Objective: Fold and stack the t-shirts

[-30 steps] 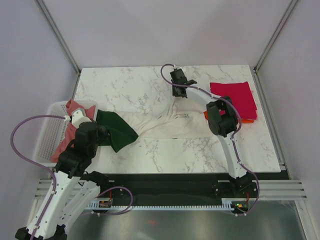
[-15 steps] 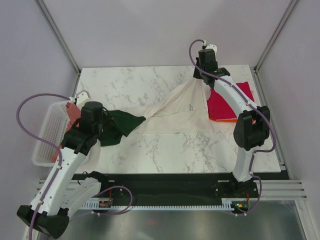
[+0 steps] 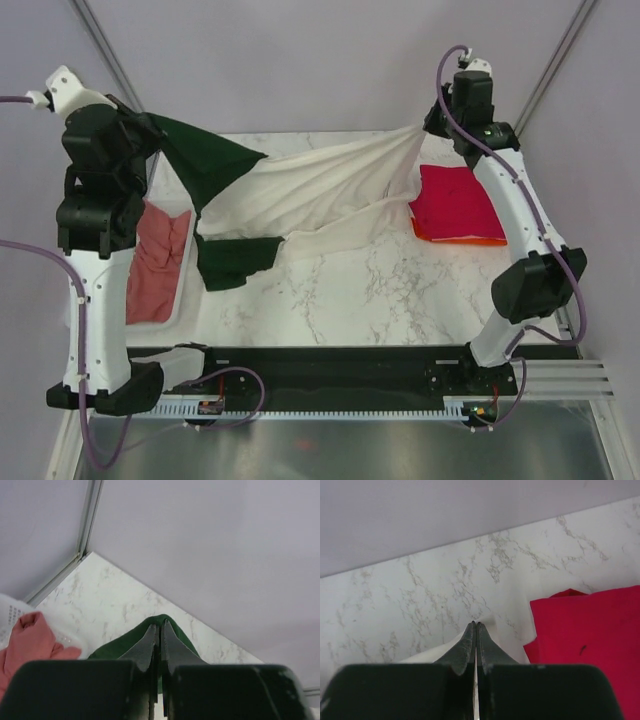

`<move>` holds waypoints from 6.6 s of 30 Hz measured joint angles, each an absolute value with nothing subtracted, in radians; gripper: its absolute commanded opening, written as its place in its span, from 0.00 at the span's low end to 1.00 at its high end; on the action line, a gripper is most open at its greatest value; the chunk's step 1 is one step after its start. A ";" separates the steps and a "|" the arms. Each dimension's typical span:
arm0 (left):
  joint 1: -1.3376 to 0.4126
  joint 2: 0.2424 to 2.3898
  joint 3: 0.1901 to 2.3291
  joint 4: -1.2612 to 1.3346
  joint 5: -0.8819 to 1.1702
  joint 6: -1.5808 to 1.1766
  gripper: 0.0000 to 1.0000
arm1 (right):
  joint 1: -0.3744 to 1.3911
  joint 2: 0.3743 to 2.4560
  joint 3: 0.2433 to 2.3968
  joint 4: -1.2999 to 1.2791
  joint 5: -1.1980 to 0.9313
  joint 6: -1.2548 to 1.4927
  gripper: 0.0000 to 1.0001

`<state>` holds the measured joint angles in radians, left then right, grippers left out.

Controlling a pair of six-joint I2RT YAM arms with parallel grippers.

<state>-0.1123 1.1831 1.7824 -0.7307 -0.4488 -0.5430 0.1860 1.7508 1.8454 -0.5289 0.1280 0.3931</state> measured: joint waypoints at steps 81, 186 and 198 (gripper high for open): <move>0.055 0.582 0.873 -0.299 0.198 -0.675 0.02 | 0.089 1.275 0.767 -0.180 -0.192 0.542 0.00; 0.055 0.283 0.664 -0.598 0.300 -0.709 0.02 | 0.210 2.268 1.770 -0.430 0.105 0.348 0.64; 0.055 0.283 0.657 -0.591 0.324 -0.715 0.02 | 0.240 2.340 1.890 -0.499 0.243 0.305 0.06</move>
<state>0.0547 0.2832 0.6571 -0.5915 0.3244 -0.7151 0.2398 2.3402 1.8900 -0.4992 0.2428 0.3054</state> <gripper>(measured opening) 0.029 0.099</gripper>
